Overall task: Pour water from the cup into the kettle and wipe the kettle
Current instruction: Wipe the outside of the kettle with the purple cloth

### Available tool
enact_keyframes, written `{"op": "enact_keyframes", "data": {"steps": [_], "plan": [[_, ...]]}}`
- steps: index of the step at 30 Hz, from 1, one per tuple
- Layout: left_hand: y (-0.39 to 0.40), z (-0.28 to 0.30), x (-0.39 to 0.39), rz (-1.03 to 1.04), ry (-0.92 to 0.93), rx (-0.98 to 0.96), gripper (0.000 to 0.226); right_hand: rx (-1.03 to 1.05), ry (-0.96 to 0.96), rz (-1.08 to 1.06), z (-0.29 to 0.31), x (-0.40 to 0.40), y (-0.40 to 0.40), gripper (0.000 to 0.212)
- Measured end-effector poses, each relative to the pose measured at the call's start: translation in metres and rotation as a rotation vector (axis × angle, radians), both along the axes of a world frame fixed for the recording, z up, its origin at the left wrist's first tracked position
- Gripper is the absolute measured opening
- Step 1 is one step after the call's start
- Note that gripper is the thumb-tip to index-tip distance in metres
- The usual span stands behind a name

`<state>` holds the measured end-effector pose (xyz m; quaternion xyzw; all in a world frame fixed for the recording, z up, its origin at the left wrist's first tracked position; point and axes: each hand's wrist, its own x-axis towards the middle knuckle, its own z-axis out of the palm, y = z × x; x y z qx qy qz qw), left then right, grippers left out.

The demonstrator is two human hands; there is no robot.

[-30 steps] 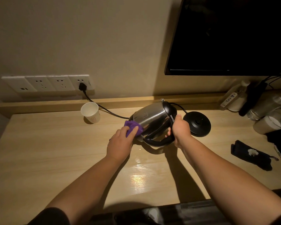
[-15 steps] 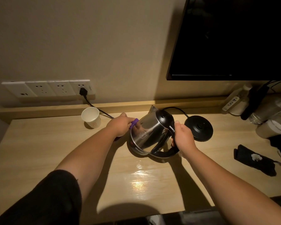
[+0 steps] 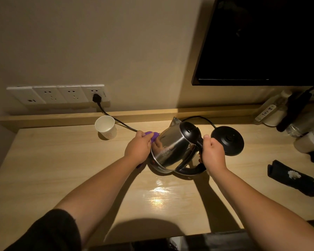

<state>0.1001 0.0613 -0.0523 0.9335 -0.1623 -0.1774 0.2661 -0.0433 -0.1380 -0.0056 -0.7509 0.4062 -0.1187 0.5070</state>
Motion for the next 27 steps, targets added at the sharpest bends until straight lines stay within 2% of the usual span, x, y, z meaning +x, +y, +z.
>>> {"op": "enact_keyframes", "data": {"steps": [3,8,14,21,27], "plan": [[0.007,0.005,-0.033,0.194,0.058,-0.124,0.022,0.006,0.0,-0.009,0.002,0.0,0.001,0.043],[0.01,0.015,-0.087,0.369,0.092,-0.288,0.023,0.032,-0.007,-0.027,0.001,0.001,0.005,0.042],[-0.021,-0.009,-0.17,0.288,0.187,-0.242,0.022,0.006,-0.032,-0.014,0.003,0.007,0.013,0.045],[-0.009,-0.017,-0.164,-0.104,0.12,-0.028,0.032,-0.143,-0.008,0.133,0.009,-0.003,-0.002,0.043],[0.024,-0.021,-0.167,-0.162,0.179,-0.041,0.037,-0.243,0.066,0.299,0.017,-0.017,-0.03,0.041]]}}
